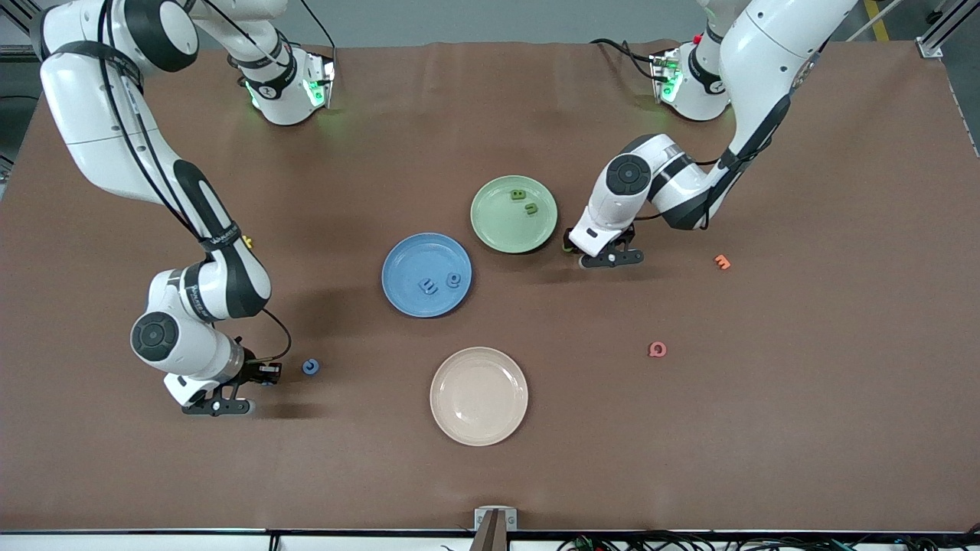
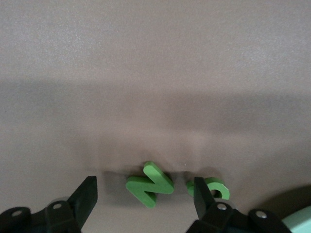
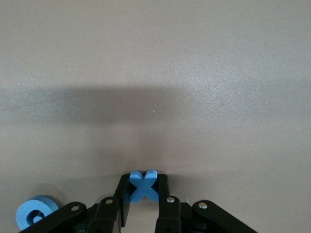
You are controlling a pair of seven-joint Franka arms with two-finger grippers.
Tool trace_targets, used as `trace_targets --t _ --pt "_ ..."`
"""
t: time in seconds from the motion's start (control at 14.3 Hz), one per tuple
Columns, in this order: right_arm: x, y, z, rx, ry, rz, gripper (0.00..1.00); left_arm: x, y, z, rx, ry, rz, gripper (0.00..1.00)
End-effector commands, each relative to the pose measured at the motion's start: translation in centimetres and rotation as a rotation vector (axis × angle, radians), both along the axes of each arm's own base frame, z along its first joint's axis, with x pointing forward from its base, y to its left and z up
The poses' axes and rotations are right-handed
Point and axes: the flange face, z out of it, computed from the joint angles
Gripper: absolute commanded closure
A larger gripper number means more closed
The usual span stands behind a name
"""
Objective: Sort letters by color into matching plates
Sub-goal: 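Grasp the blue x with the right gripper while the left gripper grasps N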
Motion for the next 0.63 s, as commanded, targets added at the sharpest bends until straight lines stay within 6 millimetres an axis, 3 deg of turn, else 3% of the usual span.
trace_targets --t 0.0,0.07,0.14,0.35,0.56 --pt "0.5 0.6 1.1 -0.005 0.009 -0.037 0.99 -0.4 0.8 0.6 0.000 -0.026 -0.013 0.12" --pt "0.1 0.7 1.4 -0.010 0.050 -0.079 1.00 -0.4 1.1 0.4 0.004 -0.031 -0.021 0.12" --pt "-0.3 1.9 3.0 -0.016 0.077 -0.124 1.00 -0.1 1.7 0.3 0.011 -0.037 -0.026 0.12" --pt "-2.8 8.9 7.7 -0.026 0.091 -0.238 1.00 -0.1 2.0 0.2 0.013 -0.035 -0.026 0.13" --pt "-7.3 15.3 10.0 0.000 0.108 -0.301 1.00 -0.3 1.9 0.0 0.013 -0.031 -0.025 0.18"
